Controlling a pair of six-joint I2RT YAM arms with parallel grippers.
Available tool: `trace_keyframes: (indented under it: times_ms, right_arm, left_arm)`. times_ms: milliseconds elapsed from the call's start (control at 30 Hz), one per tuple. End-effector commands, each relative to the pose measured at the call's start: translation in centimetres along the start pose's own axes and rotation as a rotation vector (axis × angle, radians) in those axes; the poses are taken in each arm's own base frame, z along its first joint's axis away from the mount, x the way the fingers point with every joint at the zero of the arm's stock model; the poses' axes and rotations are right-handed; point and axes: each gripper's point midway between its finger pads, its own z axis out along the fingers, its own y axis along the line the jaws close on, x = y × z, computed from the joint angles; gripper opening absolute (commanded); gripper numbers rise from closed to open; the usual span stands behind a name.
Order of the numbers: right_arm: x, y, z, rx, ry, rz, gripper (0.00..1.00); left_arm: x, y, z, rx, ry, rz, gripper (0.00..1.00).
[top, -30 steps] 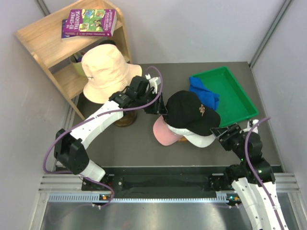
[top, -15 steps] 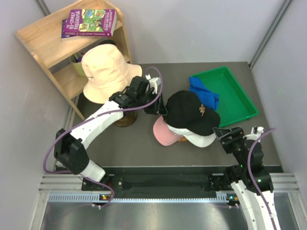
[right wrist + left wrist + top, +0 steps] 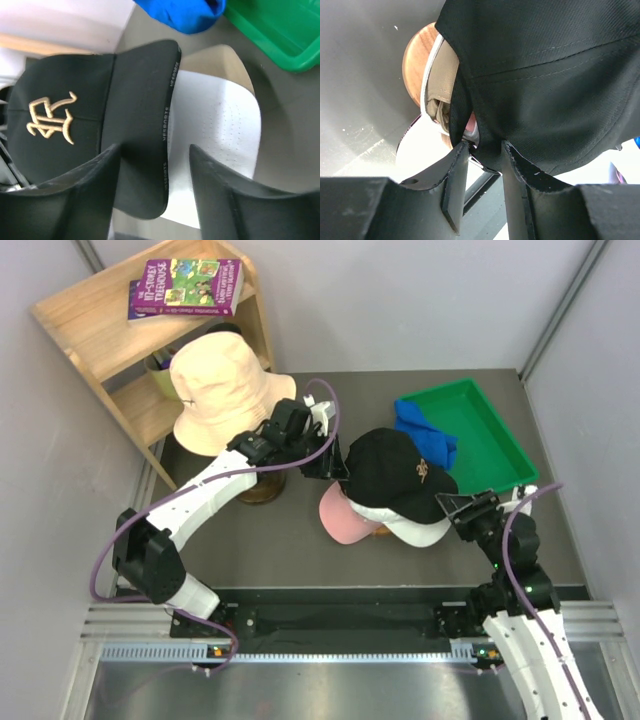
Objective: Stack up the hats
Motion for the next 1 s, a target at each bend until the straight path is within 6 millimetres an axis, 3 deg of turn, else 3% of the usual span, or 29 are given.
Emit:
trace_keyframes:
  times_ms: [0,33,133,233,333,467,567,600,800,967]
  right_arm:
    - [-1.1,3.4,0.2,-0.104,-0.012,-0.014,0.36]
    - [-1.5,4.1,-0.2,-0.113,-0.022,-0.015,0.26]
    - [-2.4,5.7,-1.1,-0.134,-0.039,-0.006,0.20]
    - [-2.2,6.1,-1.6,-0.123,-0.018,0.022,0.10]
    - [-1.4,5.8,-1.8,-0.112,0.026,0.038,0.07]
    - [-0.1,2.1,-2.1,0.029,0.063,0.025,0.05]
    - [1.9,-1.9,-2.4,0.161,0.129,0.017,0.00]
    - [3.0,-4.1,-2.6,0.241,0.170,0.020,0.00]
    - [4.2,-8.5,-2.7,0.423,0.235,-0.056,0.00]
    - [4.8,-10.1,-2.1,0.502,0.297,-0.113,0.00]
  left_arm:
    - [0.7,0.4,0.1,-0.014,0.018,0.013,0.38]
    - [0.6,0.3,0.1,-0.011,0.015,0.015,0.38]
    - [0.3,0.1,0.1,-0.008,0.010,0.015,0.38]
    - [-0.1,-0.2,-0.1,-0.002,-0.001,0.017,0.38]
    - [-0.5,-0.5,-0.2,0.003,-0.012,0.023,0.38]
    - [-0.4,-0.3,0.2,0.008,-0.007,0.020,0.38]
    - [-0.1,-0.1,0.5,0.006,0.002,0.013,0.38]
    - [-0.1,-0.1,0.5,0.008,0.003,0.013,0.38]
    - [0.0,0.3,0.9,-0.001,0.006,0.015,0.38]
    - [0.2,0.7,1.2,-0.009,0.013,0.009,0.38]
